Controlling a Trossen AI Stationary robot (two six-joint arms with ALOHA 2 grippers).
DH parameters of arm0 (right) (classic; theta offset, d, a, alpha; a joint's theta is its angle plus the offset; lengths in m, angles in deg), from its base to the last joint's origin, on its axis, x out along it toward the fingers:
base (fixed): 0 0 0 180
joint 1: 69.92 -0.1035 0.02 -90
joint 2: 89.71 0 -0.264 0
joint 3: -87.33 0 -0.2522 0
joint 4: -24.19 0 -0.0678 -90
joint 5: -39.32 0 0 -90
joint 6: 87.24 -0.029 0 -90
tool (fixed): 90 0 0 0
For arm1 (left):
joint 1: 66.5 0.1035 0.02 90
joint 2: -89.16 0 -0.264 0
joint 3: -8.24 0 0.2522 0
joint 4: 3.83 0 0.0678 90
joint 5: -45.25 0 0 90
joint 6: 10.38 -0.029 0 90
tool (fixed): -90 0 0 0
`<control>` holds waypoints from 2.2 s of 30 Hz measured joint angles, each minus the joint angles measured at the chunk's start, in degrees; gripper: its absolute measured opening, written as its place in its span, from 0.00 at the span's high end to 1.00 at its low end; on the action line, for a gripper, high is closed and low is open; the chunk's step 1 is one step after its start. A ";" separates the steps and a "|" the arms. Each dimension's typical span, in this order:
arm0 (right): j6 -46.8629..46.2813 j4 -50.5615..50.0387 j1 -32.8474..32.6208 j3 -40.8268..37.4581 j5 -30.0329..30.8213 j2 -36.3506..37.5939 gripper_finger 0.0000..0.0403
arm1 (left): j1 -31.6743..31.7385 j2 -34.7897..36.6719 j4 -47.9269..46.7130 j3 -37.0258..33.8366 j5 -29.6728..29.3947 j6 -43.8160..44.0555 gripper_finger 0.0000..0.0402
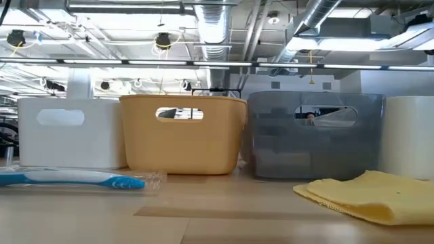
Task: Pick & Place Toothbrushes
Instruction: Put the orange toothbrush into the left white bin
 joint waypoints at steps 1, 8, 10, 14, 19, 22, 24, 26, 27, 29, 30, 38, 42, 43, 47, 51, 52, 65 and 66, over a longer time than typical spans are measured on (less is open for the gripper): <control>-0.01 -0.67 -0.28 0.00 1.09 0.73 1.00 | 0.02 0.00 -0.03 0.00 0.02 -0.16 0.49; -0.46 -4.33 -2.74 0.00 7.44 4.48 1.00 | 0.02 0.00 0.07 0.00 0.00 -0.33 0.49; -0.86 -5.66 -3.43 0.00 9.46 5.07 1.00 | 0.01 0.00 0.09 0.00 0.02 -0.33 0.49; -4.56 -10.33 -4.54 0.00 12.65 5.80 1.00 | 0.01 0.00 0.09 0.00 0.02 -0.33 0.49; -8.60 -15.11 -5.50 -0.05 16.01 6.14 1.00 | 0.00 0.00 0.08 0.00 0.02 -0.33 0.49; -10.09 -16.63 -5.97 0.02 16.63 6.56 1.00 | 0.02 0.00 0.09 0.00 0.02 -0.33 0.49; -10.84 -18.04 -6.05 0.02 17.01 6.47 1.00 | 0.00 0.00 0.07 0.00 0.02 -0.33 0.49; -12.18 -20.29 -6.33 0.00 17.74 6.43 1.00 | 0.00 0.00 0.07 0.00 0.02 -0.33 0.49; -13.22 -21.78 -6.45 0.00 17.87 6.44 1.00 | 0.01 0.00 0.07 0.00 0.02 -0.33 0.49; -15.81 -25.08 -6.48 0.00 17.92 6.45 1.00 | 0.02 0.00 0.07 0.00 0.02 -0.33 0.49; -17.17 -26.79 -6.48 0.00 18.11 6.44 1.00 | 0.01 0.00 0.07 0.00 0.02 -0.33 0.49; -20.36 -29.69 -7.73 0.00 20.91 7.03 1.00 | 0.00 0.00 0.05 0.00 0.02 -0.33 0.49; -20.18 -29.67 -7.75 0.00 21.33 7.04 1.00 | 0.00 0.00 0.03 0.00 0.02 -0.33 0.49; -20.18 -29.69 -7.73 0.00 21.30 7.02 1.00 | -0.01 0.00 0.03 0.00 0.02 -0.33 0.49; -20.19 -29.67 -7.73 0.00 21.30 7.02 1.00 | 0.00 0.00 -0.06 0.00 0.02 -0.33 0.49; -20.70 -29.67 -8.15 -0.02 21.29 7.02 1.00 | 0.02 0.00 -0.15 0.00 0.04 -0.33 0.49; -21.10 -29.67 -8.33 -0.02 21.27 7.02 1.00 | 0.00 0.00 -0.15 0.00 0.03 -0.33 0.49; -19.21 -22.83 -14.47 -0.09 16.80 5.67 1.00 | -0.01 0.00 0.23 0.00 0.04 -0.31 0.49; -17.43 -21.43 -14.87 -0.09 16.00 5.67 1.00 | 0.00 0.00 0.27 0.00 0.04 -0.31 0.49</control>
